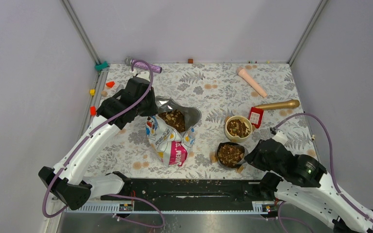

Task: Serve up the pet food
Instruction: Pour the pet food into the pet food bowl.

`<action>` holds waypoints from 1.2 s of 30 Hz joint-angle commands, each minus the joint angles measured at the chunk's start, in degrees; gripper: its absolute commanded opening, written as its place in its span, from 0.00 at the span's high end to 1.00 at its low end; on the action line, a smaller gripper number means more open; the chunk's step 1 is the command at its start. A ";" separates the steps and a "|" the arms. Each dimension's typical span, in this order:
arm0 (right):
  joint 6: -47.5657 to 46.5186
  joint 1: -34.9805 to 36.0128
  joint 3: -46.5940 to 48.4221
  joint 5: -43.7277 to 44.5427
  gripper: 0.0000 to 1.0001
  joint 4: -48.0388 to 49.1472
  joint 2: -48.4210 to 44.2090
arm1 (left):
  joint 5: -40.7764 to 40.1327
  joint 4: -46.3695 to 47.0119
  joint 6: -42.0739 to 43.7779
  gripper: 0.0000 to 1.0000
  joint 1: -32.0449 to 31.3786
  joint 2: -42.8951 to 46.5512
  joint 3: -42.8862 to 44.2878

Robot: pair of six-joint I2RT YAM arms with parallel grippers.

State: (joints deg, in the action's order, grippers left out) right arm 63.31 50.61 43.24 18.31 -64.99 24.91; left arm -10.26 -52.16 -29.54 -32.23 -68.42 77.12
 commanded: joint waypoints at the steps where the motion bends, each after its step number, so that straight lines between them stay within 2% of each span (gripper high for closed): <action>1: -2.55 0.10 2.48 0.42 1.00 1.47 3.54 | -0.10 0.08 1.05 1.00 0.25 -0.59 0.97; 17: -1.39 0.10 6.06 4.45 1.00 -7.03 -0.34 | 0.07 0.12 1.02 1.00 0.26 -0.73 0.94; 36: -6.88 0.11 7.94 3.08 1.00 -3.58 4.38 | 0.20 0.05 1.10 1.00 0.24 -0.83 0.94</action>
State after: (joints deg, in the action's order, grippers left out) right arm 58.54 50.61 49.43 20.36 -71.29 27.86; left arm -10.26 -52.16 -29.52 -32.23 -68.49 77.12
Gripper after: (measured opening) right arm 0.314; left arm 0.013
